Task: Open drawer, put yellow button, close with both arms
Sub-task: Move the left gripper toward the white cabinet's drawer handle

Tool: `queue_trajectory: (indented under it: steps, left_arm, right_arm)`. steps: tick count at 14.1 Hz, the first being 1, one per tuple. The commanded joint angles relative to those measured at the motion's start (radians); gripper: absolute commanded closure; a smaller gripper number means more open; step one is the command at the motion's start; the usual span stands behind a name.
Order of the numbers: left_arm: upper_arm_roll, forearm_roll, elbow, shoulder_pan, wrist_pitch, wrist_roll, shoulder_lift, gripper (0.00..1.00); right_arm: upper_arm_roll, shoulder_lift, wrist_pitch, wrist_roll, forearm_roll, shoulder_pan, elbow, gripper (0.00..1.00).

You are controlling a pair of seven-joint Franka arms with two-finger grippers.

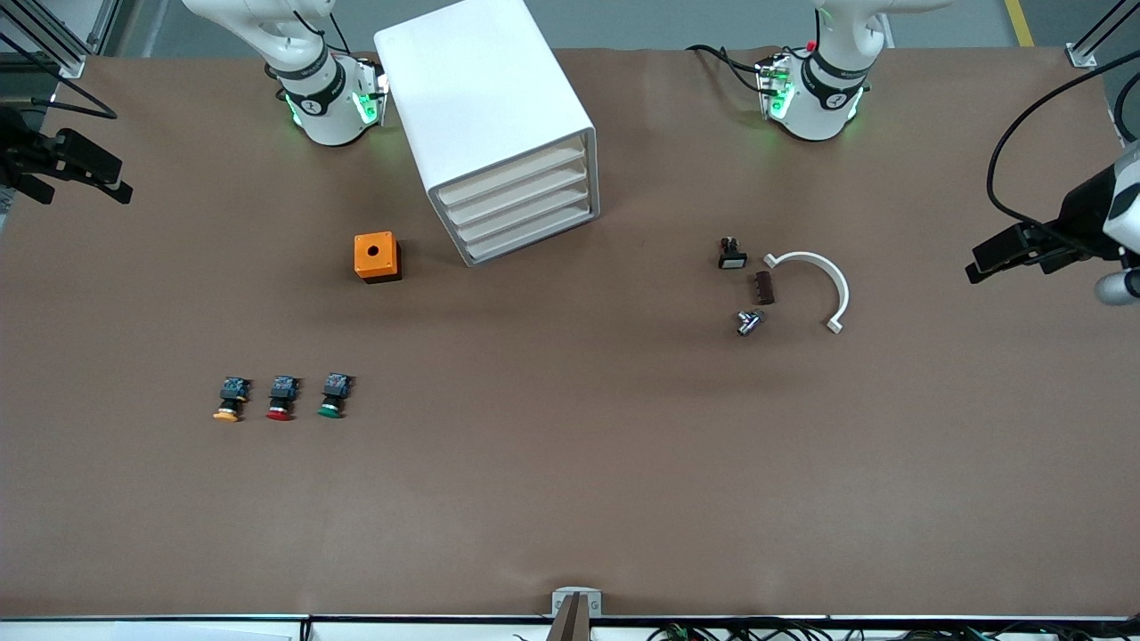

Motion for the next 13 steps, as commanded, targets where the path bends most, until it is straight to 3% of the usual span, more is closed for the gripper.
queue_trajectory:
  steps: [1,3,7,13]
  left_arm:
    - [-0.010,0.014,0.020,-0.016,0.021,-0.011,0.109,0.01]
    - [-0.012,0.006,0.020,-0.039,0.026,-0.042,0.172,0.01]
    - [-0.016,-0.006,0.022,-0.123,0.026,-0.285,0.251,0.01]
    - [-0.016,-0.003,0.022,-0.368,0.018,-0.663,0.352,0.01]
  right_arm:
    - [-0.003,-0.032,0.009,-0.008,0.013,0.003,-0.027,0.00]
    - [-0.003,-0.031,0.012,-0.008,0.013,0.003,-0.025,0.00]
    - [-0.003,-0.029,0.016,-0.008,0.011,0.003,-0.027,0.00]
    - [-0.001,-0.029,0.026,-0.008,0.011,0.003,-0.027,0.00]
